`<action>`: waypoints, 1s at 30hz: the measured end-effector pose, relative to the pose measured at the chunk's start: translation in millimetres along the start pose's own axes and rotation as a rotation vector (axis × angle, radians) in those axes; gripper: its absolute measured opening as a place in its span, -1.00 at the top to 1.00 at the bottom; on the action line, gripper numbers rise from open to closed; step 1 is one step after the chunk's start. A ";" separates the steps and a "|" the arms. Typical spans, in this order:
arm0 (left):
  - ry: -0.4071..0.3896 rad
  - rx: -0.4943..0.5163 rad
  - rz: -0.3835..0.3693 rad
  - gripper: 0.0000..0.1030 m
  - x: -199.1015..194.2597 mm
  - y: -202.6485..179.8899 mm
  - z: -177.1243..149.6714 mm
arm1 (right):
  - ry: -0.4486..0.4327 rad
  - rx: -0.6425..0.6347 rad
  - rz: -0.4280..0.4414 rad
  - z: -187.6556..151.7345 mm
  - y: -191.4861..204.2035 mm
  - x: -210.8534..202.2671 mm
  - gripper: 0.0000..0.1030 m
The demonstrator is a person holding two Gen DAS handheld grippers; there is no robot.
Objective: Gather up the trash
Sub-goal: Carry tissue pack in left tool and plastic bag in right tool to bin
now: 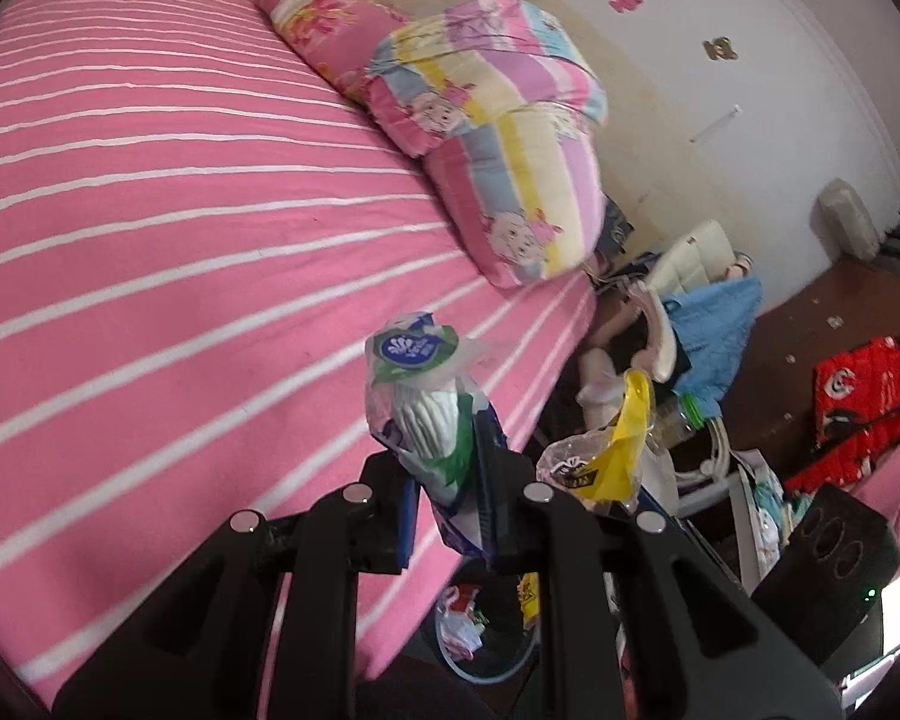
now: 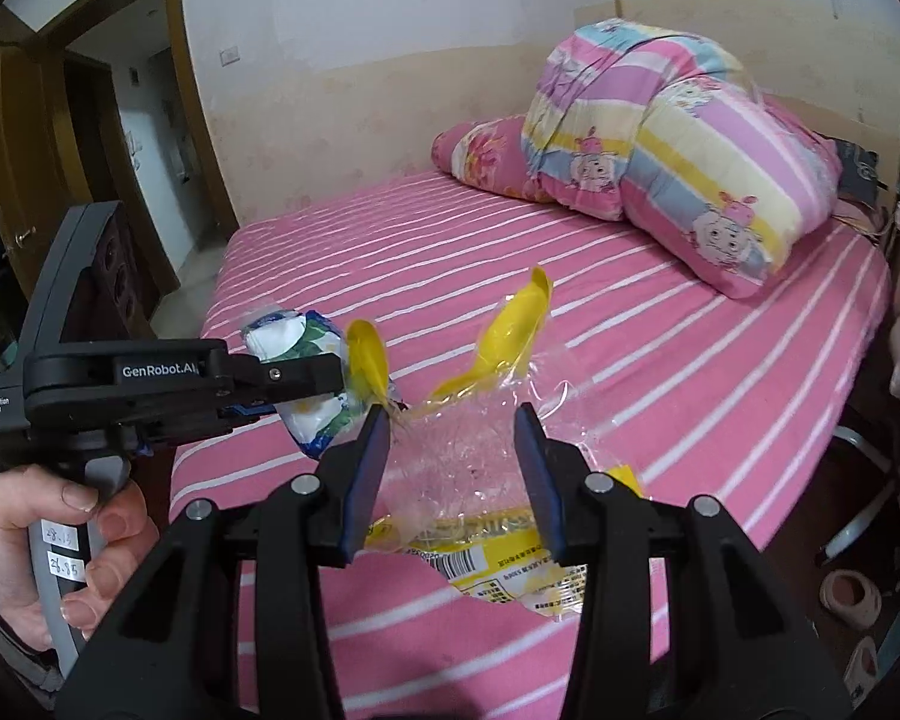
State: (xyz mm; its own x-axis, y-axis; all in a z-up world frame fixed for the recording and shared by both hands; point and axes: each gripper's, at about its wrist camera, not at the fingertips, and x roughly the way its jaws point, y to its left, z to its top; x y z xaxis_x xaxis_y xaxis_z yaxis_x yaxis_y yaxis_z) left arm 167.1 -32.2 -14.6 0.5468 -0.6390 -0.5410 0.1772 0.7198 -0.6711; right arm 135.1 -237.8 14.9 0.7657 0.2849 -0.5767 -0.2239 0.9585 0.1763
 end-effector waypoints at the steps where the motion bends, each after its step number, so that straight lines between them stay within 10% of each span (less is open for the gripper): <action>1: 0.003 0.006 -0.006 0.70 -1.0 -4.1 -4.1 | -0.002 0.004 -0.002 -1.2 -0.5 -3.1 0.15; 12: 0.100 0.095 -0.069 0.70 28.6 -73.2 -56.4 | -0.040 0.102 -0.087 -40.5 -46.4 -73.4 0.14; 30: 0.432 0.183 -0.075 0.70 183.1 -131.4 -163.4 | 0.078 0.389 -0.272 -167.5 -203.8 -113.7 0.13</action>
State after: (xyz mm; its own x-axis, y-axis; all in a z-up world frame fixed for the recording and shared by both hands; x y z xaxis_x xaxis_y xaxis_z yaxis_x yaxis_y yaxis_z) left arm 110.2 -288.2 -108.3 0.1435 -0.7177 -0.6814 0.3660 0.6782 -0.6372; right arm -7.3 -464.5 -89.1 0.7143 0.0376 -0.6988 0.2320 0.9293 0.2872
